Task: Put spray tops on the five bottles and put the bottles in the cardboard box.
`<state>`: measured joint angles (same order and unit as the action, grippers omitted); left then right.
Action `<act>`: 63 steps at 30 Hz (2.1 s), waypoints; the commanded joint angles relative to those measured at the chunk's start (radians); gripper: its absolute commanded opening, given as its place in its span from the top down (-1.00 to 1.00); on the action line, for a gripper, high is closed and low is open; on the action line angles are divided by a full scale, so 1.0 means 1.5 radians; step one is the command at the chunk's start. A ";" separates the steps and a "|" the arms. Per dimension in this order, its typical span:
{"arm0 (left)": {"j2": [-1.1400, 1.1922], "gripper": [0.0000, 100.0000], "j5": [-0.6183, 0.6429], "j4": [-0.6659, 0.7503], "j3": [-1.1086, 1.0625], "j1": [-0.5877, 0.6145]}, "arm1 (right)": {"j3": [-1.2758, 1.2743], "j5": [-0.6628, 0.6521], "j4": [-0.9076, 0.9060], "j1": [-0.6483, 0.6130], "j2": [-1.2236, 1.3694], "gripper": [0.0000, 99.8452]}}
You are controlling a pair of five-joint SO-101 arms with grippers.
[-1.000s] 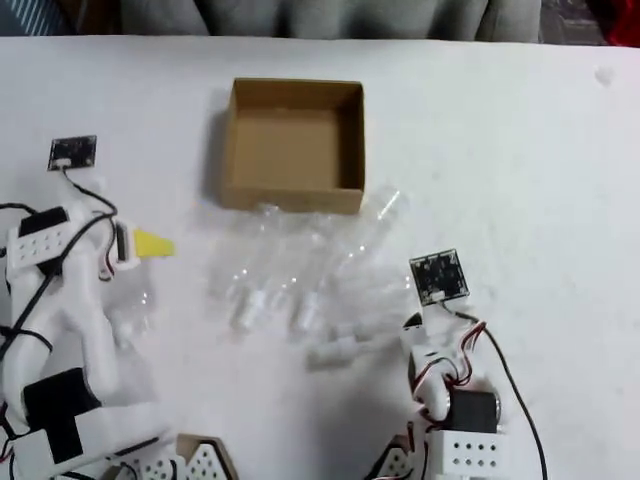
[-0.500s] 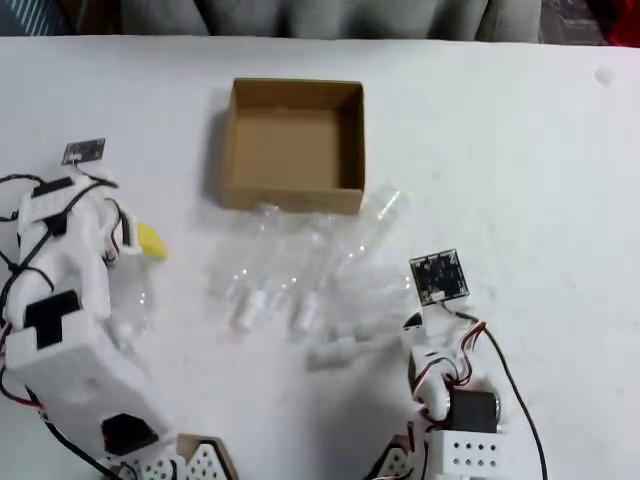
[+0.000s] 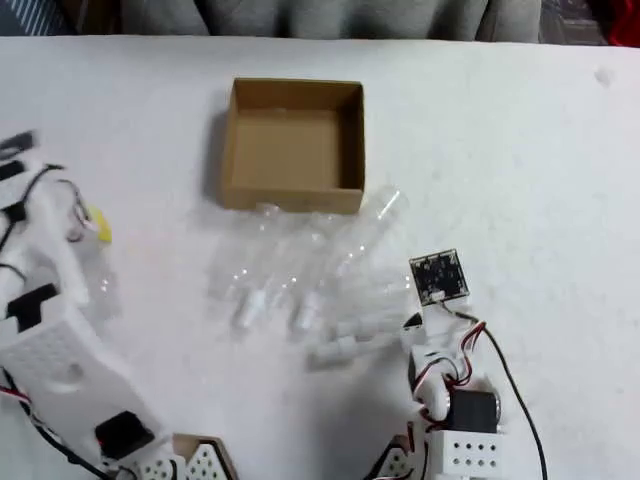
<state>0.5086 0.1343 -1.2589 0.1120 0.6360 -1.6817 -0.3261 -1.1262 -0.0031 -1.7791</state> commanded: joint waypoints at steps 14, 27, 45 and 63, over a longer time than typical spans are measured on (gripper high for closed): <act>-0.010 0.41 0.185 -0.002 0.076 0.158 | -0.006 -0.008 -0.005 0.006 -0.004 0.97; -0.023 0.29 0.137 -0.082 0.085 0.178 | -0.006 -0.008 -0.006 0.006 -0.004 0.97; -0.098 0.30 -0.289 -0.233 0.077 0.324 | -0.006 -0.008 -0.006 0.006 -0.004 0.97; -0.108 0.30 -0.497 -0.017 -0.182 0.427 | -0.006 -0.008 -0.006 0.004 -0.004 0.97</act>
<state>0.4672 -0.5946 -1.4339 -0.0399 1.2743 -1.6817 -0.3261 -1.1262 -0.0031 -1.7791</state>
